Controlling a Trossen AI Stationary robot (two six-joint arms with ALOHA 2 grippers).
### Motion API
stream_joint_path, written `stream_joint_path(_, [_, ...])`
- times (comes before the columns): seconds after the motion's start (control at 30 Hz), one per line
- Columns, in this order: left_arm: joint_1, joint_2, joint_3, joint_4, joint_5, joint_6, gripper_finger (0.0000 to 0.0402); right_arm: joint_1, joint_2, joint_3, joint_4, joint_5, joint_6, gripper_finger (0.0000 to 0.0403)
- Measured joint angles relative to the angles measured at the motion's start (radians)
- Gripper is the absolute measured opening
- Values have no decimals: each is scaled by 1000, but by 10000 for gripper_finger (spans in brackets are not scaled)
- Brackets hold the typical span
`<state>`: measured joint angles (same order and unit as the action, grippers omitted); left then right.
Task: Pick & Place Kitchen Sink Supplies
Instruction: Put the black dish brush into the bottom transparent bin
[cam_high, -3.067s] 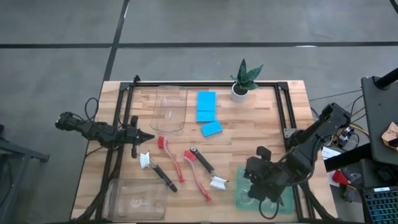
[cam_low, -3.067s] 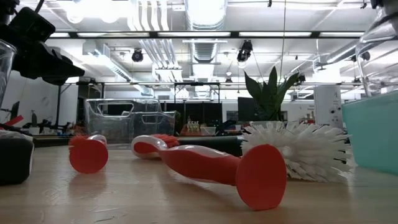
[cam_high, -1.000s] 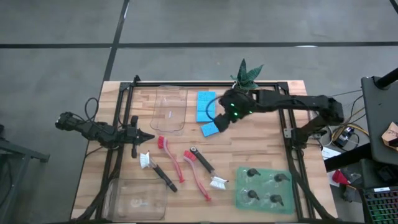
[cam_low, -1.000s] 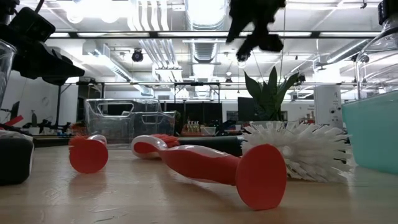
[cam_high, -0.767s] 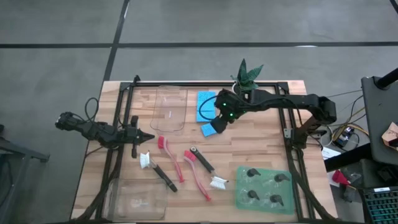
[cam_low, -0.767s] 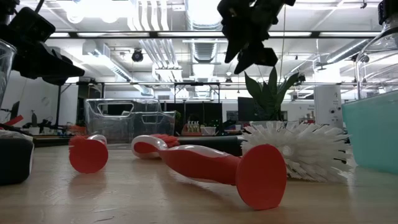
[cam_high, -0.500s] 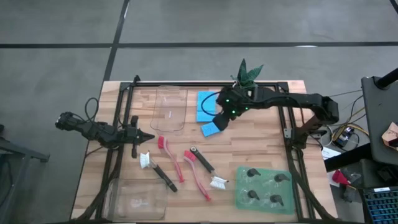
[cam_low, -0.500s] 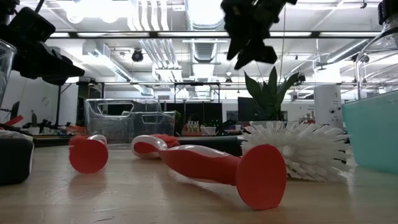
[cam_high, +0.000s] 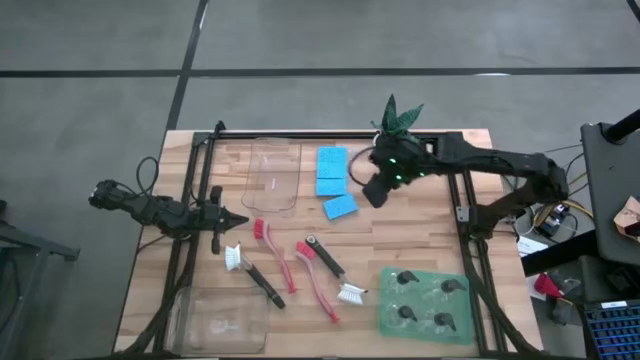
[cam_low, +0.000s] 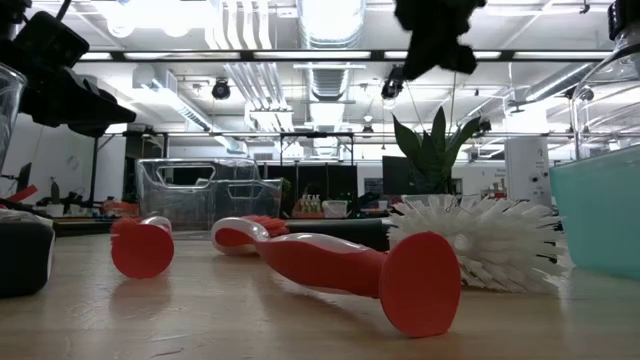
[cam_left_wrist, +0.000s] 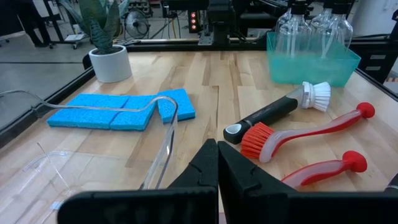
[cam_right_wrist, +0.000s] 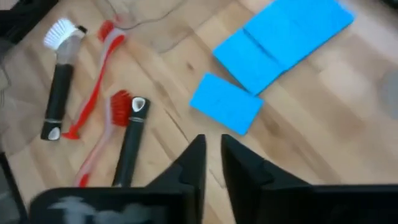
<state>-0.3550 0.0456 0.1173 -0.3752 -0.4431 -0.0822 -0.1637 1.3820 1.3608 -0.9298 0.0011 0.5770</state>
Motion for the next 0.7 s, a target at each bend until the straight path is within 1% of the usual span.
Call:
stream_joint_path(0.07, [0, 0, 0, 0, 0, 0, 0, 36, -51, -20, 8, 48, -2, 17])
stream_joint_path(0.17, [0, 0, 0, 0, 0, 0, 0, 95, -135, -69, 42, 99, -2, 10])
stream_joint_path(0.3, [0, 0, 0, 0, 0, 0, 0, 158, -235, -135, 114, 108, 14, 8])
stream_joint_path(0.5, [0, 0, 0, 0, 0, 0, 0, 235, -322, -203, 152, 117, 44, 8])
stream_joint_path(0.57, [0, 0, 0, 0, 0, 0, 0, 259, -346, -218, 161, 143, 31, 8])
stream_joint_path(0.7, [0, 0, 0, 0, 0, 0, 0, 334, -408, -258, 177, 247, -45, 8])
